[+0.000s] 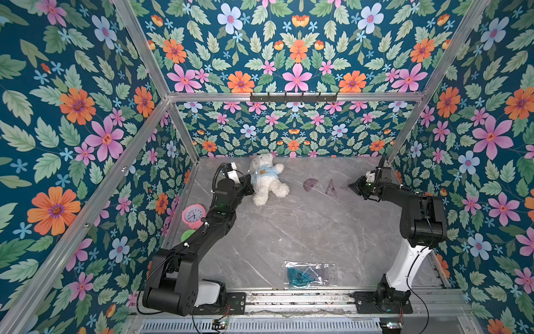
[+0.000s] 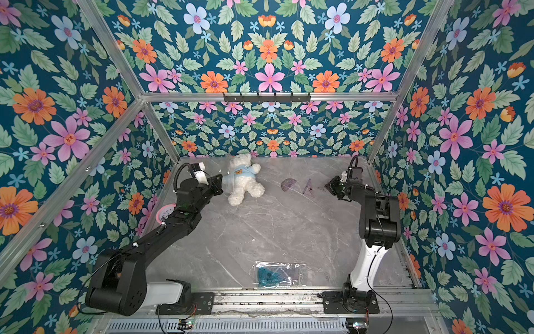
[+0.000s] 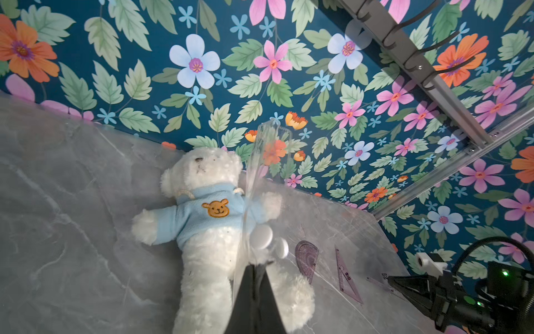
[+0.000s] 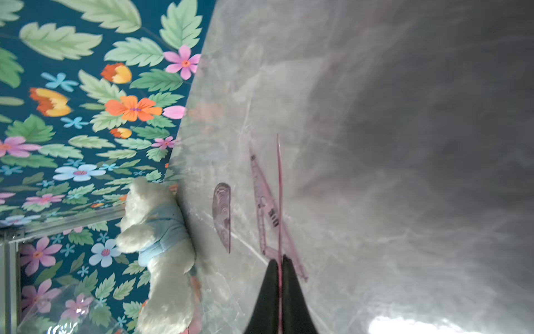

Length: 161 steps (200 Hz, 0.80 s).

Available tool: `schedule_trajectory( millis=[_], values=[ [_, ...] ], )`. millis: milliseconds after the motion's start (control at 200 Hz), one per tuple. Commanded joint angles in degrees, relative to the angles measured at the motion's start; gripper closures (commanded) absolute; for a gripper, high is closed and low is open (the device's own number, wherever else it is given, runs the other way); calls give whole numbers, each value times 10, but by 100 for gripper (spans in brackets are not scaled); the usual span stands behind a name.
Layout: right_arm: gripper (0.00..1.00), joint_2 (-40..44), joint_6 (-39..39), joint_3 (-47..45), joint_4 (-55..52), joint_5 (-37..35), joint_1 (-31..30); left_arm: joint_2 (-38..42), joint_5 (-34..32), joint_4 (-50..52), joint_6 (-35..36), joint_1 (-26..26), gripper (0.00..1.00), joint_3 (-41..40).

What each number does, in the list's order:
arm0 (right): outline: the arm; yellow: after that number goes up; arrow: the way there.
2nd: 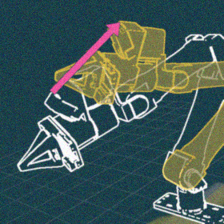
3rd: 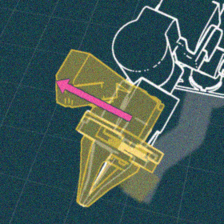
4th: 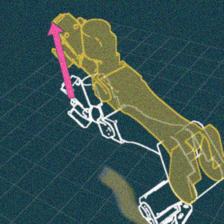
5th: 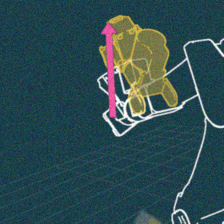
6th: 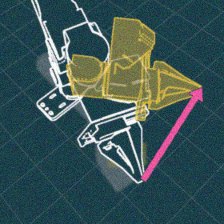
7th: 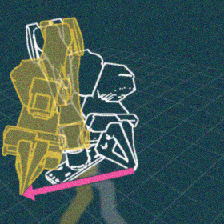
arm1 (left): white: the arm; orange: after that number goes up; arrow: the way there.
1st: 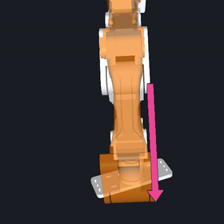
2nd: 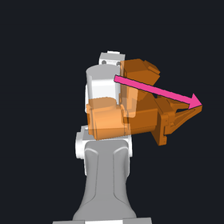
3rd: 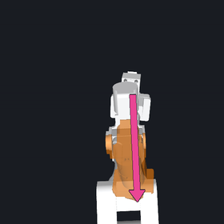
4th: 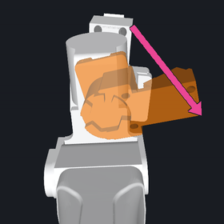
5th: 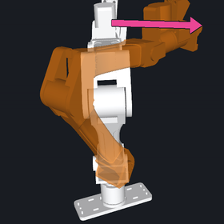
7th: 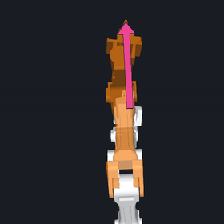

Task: Open the ruler set and take out the ruler
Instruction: Place the ruler at the center of the board.

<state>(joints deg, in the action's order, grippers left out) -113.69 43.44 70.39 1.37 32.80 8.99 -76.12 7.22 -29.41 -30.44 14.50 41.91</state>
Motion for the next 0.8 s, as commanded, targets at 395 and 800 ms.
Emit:
schedule_trajectory(
  millis=[395, 800],
  values=[
    [89, -76, 17, 54, 33, 0, 31, 17, -47, 18, -7, -19, 100, -36],
    [70, -86, 23, 52, 44, -1, 38, 9, -50, 19, -7, -22, 100, -40]
  ],
)
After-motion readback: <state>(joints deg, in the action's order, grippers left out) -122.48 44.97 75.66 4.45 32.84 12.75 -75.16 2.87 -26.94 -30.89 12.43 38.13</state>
